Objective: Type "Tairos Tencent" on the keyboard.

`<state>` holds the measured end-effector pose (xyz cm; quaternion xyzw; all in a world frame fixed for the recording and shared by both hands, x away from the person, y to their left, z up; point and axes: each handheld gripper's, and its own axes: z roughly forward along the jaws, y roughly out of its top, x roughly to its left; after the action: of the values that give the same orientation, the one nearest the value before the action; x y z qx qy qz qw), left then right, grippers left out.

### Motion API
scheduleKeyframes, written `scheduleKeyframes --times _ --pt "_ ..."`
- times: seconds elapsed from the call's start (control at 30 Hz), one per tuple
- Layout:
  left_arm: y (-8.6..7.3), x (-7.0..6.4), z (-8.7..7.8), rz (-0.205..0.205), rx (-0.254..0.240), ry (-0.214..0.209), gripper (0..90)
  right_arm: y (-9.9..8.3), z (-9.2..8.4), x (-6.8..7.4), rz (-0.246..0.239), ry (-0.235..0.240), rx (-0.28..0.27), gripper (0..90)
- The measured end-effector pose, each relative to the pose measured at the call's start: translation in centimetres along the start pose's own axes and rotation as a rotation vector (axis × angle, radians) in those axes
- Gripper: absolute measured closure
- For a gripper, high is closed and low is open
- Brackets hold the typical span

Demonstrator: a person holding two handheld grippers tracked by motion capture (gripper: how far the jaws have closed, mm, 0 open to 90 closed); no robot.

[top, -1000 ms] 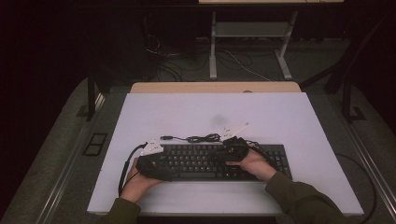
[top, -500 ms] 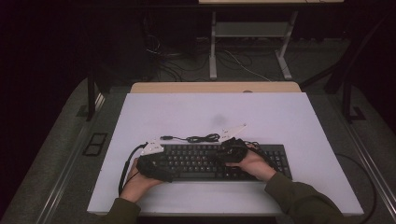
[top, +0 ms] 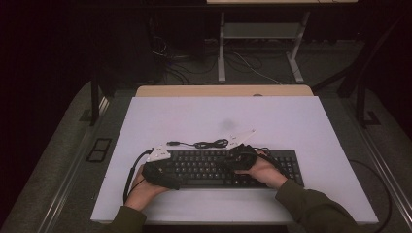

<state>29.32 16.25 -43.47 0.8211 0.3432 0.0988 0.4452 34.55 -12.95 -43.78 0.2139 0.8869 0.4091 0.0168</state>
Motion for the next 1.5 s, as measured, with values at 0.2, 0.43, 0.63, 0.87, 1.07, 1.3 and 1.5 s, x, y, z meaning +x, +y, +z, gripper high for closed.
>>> scheduleKeyframes --times 0.2,0.43,0.63,0.87,1.07,1.3,1.5 --pt "0.0 0.0 0.0 0.001 -0.004 0.001 0.0 0.0 -0.3 -0.2 0.005 0.003 -0.018 89.3" --pt "0.1 0.0 0.0 0.004 -0.005 0.002 0.0 0.1 -0.7 -0.3 0.003 -0.006 -0.038 84.8" --pt "0.2 0.0 0.1 0.006 -0.008 -0.001 0.6 0.0 -1.2 -0.5 0.019 -0.012 -0.064 69.8" --pt "0.5 0.1 0.3 0.016 -0.01 -0.001 4.0 -0.3 -1.7 -0.7 0.042 -0.019 -0.08 54.6" --pt "0.7 0.1 0.6 0.027 -0.016 -0.016 9.0 -0.7 -2.0 -0.7 0.054 -0.03 -0.09 45.1" --pt "1.1 0.1 0.9 0.033 -0.017 -0.025 17.0 -1.1 -2.6 -0.8 0.076 -0.051 -0.103 38.5" --pt "1.4 0.1 1.1 0.045 -0.014 -0.028 26.4 -1.4 -3.0 -0.9 0.092 -0.063 -0.11 34.9"
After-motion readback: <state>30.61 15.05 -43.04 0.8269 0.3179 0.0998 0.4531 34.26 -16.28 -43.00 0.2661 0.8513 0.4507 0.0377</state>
